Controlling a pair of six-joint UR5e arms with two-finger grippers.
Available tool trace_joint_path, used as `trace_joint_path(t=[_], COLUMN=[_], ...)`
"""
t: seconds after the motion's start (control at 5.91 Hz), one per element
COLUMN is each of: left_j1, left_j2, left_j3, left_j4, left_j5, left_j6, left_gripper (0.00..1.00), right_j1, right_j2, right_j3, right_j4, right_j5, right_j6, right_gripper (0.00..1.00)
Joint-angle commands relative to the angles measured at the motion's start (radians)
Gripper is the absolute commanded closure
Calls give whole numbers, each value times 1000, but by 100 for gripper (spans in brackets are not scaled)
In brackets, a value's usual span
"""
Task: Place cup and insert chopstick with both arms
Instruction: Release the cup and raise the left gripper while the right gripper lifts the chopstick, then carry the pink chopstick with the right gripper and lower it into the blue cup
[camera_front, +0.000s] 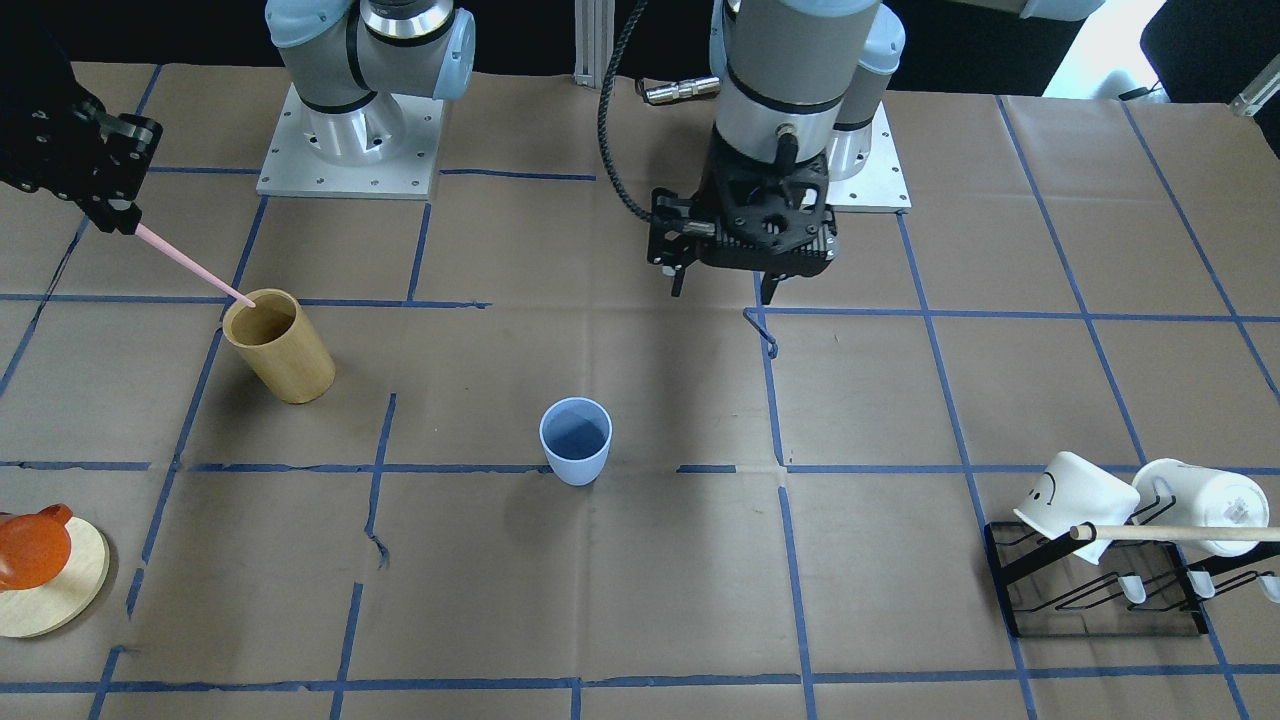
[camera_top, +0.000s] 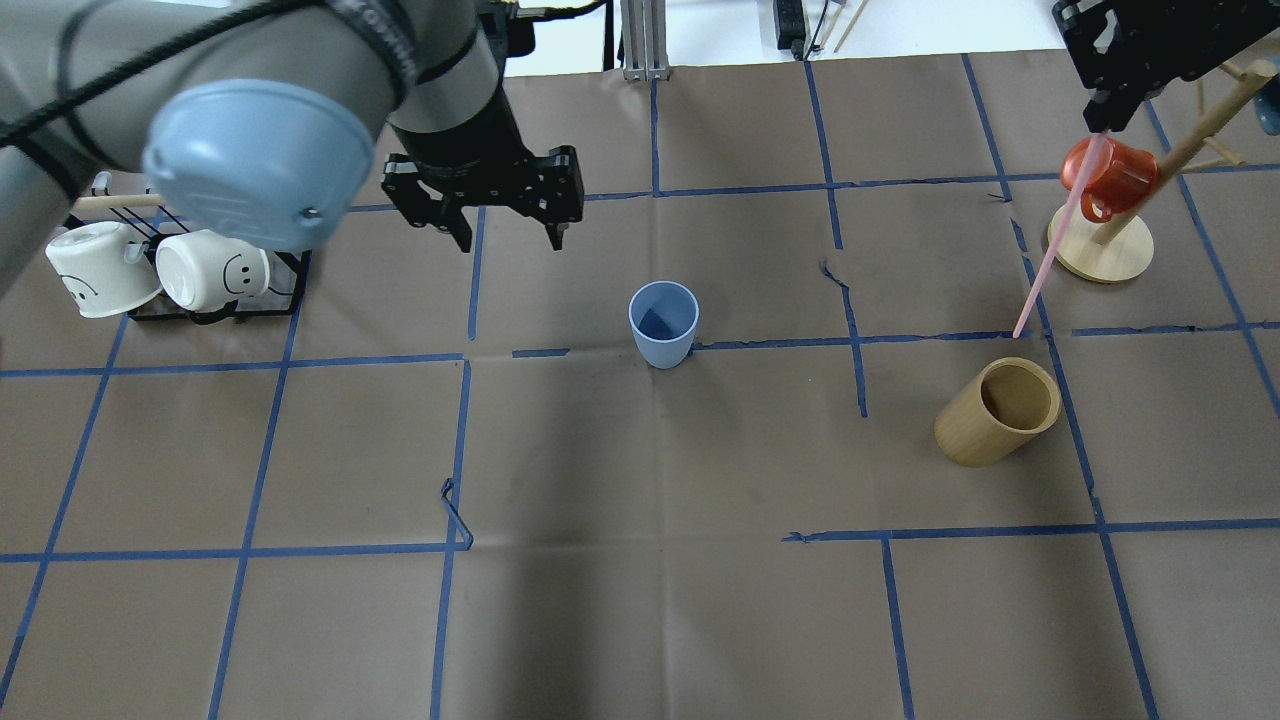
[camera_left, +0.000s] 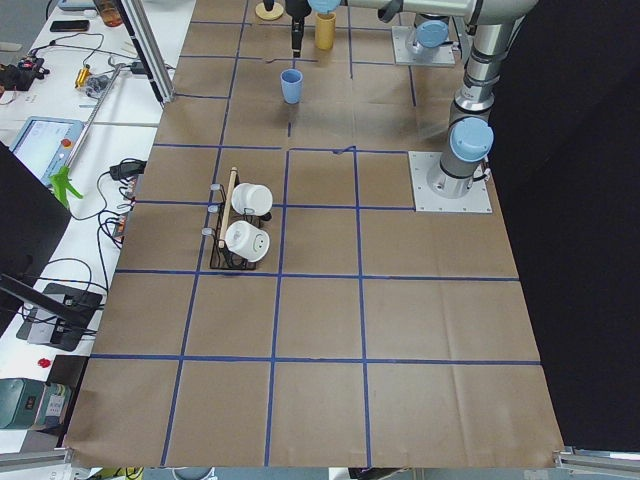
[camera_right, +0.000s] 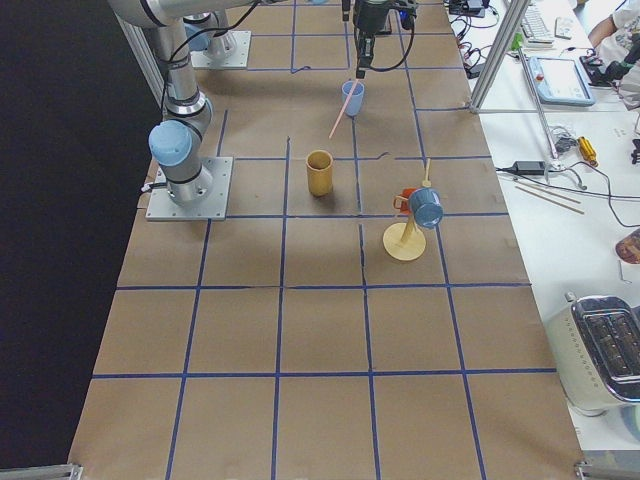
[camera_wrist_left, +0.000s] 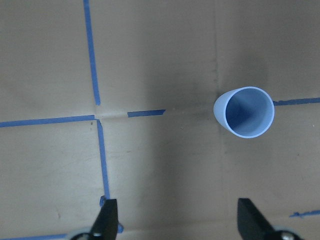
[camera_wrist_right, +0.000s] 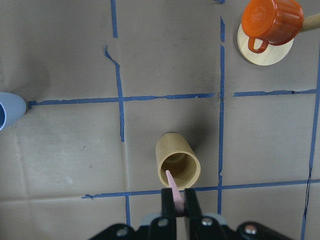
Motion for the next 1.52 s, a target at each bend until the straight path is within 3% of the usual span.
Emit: trace_joint_path(t=[0.0,1.02,1.35], left_j1=[99,138,138], left_j2=[82,126,126], left_j3=[-8,-31,-32], left_j4=[-99,-99,-99], left_j5=[3,3,4], left_j6=[98,113,110], left_gripper=[2,2,2], right_j1=[58,403,454], right_j2=[10,172,205], right_j3=[-12,-9,-6], right_j4=[-56,-335,-363], right_j5=[58,69,67], right_j6=[105,660,727], right_gripper=[95,95,95])
